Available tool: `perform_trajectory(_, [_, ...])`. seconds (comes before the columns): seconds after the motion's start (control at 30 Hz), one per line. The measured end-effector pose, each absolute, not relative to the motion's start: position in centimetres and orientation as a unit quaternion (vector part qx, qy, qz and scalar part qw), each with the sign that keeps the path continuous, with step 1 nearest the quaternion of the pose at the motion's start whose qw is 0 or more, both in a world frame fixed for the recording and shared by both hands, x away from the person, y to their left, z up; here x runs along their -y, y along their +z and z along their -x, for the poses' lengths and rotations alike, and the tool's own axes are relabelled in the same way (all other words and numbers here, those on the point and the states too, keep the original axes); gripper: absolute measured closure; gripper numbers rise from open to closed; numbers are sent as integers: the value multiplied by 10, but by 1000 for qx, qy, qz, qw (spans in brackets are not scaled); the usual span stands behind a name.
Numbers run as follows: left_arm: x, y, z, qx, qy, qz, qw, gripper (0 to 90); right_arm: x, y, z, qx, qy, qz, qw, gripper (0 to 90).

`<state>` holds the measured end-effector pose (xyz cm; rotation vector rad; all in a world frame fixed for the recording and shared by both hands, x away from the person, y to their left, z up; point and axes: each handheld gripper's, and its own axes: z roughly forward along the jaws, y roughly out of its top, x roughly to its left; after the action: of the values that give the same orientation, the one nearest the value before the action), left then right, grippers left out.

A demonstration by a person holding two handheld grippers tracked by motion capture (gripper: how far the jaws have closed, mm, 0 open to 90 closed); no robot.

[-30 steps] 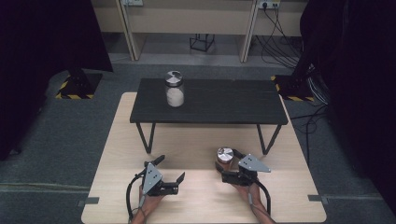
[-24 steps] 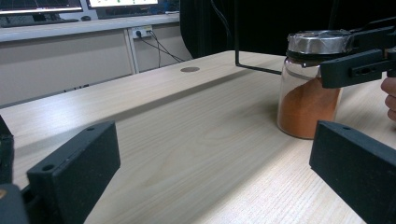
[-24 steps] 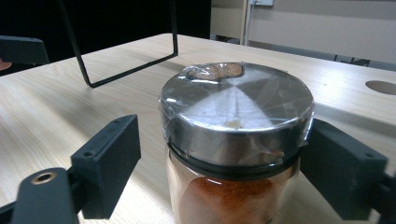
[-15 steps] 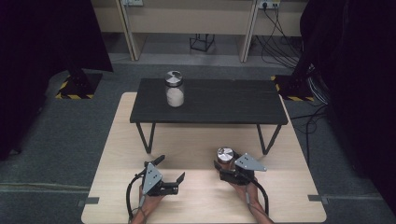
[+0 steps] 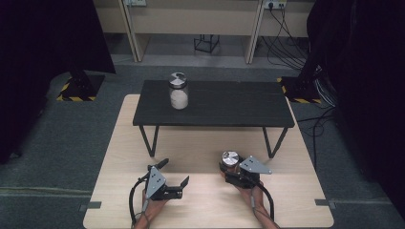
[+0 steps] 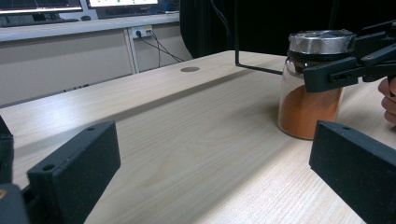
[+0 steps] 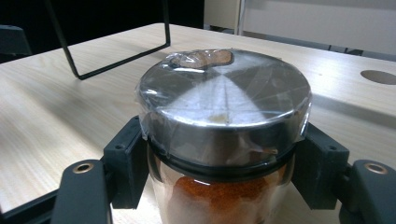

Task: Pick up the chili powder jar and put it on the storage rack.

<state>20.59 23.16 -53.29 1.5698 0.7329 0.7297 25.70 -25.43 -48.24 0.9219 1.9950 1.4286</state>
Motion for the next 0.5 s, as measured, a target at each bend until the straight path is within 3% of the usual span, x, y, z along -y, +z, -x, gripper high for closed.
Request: perform_trajectory(0.5, [-231, -533, -206, -316, 315, -675, 588, 13, 259, -482, -247, -713, 549, -345, 267, 312])
